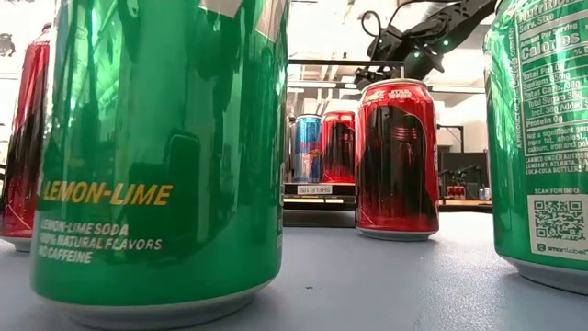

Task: Place canned beverage on shelf
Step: Adjust the soda cans on the shelf, then put the right red soda can on the shelf aligned with the other red soda can

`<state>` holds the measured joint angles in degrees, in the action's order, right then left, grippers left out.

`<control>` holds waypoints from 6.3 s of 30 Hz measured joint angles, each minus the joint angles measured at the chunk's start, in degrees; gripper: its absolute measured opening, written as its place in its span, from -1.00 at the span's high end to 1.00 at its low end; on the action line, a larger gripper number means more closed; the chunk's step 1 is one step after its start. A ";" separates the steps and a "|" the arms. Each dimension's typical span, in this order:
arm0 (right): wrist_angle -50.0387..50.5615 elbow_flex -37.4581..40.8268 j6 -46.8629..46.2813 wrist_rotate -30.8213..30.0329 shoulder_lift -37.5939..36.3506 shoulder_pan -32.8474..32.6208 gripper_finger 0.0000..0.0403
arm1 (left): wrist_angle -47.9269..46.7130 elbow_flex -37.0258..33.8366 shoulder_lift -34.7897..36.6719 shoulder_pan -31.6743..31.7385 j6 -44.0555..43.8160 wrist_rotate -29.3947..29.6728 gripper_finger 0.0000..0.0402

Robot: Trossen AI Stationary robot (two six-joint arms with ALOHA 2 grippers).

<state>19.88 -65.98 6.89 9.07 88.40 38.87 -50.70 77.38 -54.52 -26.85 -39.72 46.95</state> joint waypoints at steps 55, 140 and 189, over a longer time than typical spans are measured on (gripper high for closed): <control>11.83 -3.28 -3.95 -9.70 -1.44 -28.10 1.00 | -0.16 0.00 -0.02 0.00 -1.53 1.74 -0.64; 65.86 -41.75 -50.00 -34.55 5.25 -78.92 -0.37 | 4.35 1.35 -33.62 -7.21 14.62 -34.73 -0.64; 31.61 -19.21 -29.86 -25.34 5.72 -63.71 -0.37 | 5.15 -1.64 -33.57 -18.64 2.34 -35.05 -0.64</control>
<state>51.49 -85.19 -22.96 -16.26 94.12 -24.85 -45.55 75.75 -88.09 -45.49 -37.38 11.90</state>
